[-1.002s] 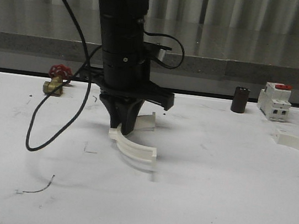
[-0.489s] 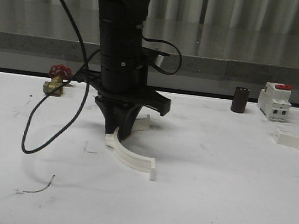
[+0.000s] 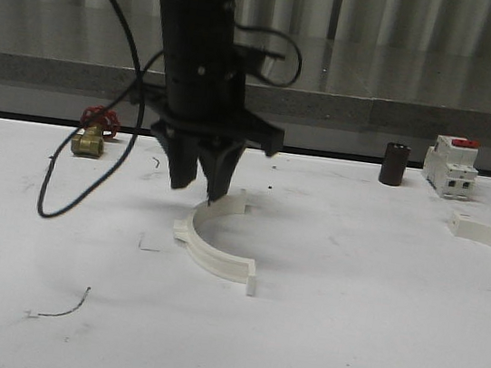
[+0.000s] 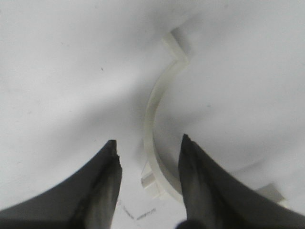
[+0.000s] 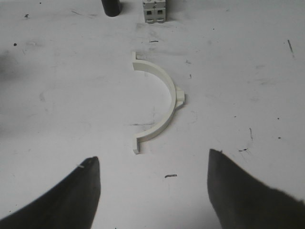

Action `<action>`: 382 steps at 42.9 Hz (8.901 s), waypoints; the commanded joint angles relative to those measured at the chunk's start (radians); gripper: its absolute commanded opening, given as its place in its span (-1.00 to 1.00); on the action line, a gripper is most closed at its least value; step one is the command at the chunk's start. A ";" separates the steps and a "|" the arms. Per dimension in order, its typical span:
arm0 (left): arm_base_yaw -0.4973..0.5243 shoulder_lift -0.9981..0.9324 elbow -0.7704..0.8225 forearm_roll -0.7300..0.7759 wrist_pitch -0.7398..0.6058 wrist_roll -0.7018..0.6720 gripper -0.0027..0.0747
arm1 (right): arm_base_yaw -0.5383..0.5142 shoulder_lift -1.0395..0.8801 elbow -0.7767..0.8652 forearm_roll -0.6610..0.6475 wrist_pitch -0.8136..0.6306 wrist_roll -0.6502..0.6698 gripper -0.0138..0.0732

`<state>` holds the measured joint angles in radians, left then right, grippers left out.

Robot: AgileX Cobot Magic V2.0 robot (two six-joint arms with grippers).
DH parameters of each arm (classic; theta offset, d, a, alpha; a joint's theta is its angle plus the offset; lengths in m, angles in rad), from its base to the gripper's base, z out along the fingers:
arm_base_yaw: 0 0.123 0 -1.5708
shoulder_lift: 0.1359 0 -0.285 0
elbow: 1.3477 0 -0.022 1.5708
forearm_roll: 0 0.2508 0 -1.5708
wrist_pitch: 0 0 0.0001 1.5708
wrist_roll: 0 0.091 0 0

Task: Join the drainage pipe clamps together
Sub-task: 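Open the left gripper, release the clamp half, and raise away, then lower the right gripper onto the other white clamp half and grasp it, then lift the clamp half with the right gripper and carry it toward the placed half, then lower and press the held half against the placed half to close the ring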

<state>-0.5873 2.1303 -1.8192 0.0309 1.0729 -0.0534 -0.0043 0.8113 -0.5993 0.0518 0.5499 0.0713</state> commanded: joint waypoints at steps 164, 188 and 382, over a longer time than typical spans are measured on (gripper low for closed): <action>0.052 -1.305 0.971 0.048 -0.240 0.021 -0.18 | -0.107 1.043 -0.654 0.060 0.199 -0.058 -0.24; 0.052 -1.305 0.971 0.048 -0.240 0.021 -0.18 | -0.101 1.021 -0.676 0.083 0.276 -0.058 -0.24; 0.052 -1.305 0.971 0.048 -0.240 0.021 -0.18 | 0.454 1.175 -0.913 0.016 0.265 0.384 0.11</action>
<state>-0.5361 0.8300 -0.8229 0.0808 0.8937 -0.0291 0.4504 2.0429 -1.4825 0.0769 0.8313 0.4654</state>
